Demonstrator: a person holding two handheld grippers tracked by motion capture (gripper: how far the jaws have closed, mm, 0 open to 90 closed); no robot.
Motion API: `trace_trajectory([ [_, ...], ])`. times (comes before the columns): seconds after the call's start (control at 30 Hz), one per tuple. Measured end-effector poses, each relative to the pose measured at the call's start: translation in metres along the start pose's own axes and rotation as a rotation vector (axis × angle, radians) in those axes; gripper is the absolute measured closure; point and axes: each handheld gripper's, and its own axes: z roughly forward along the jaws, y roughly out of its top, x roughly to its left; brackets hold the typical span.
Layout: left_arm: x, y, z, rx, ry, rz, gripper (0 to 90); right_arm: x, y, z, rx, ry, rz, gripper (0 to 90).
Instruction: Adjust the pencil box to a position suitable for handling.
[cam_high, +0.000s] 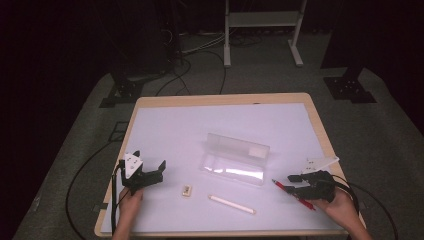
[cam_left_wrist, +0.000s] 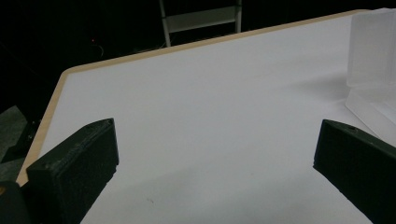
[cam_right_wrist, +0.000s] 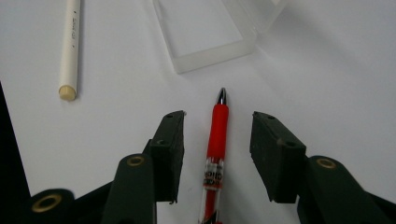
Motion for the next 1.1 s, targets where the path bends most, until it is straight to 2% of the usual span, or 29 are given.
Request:
trace_trajectory([
  [0.53, 0.0, 0.0, 0.0, 0.002, 0.002, -0.001, 0.0, 0.011, -0.022, -0.002, 0.047, -0.024, 0.003, 62.9],
  [0.73, 0.001, 0.0, 0.0, 0.002, 0.001, 0.0, 0.0, 0.013, -0.025, 0.002, 0.062, -0.045, -0.002, 65.7],
  [0.87, 0.0, 0.0, 0.0, 0.002, 0.001, 0.0, 0.0, 0.015, -0.026, 0.005, 0.088, -0.072, -0.023, 68.6],
  [1.1, 0.001, 0.0, 0.0, 0.002, 0.001, 0.0, 0.0, 0.015, -0.026, 0.005, 0.086, -0.081, -0.017, 74.7],
])
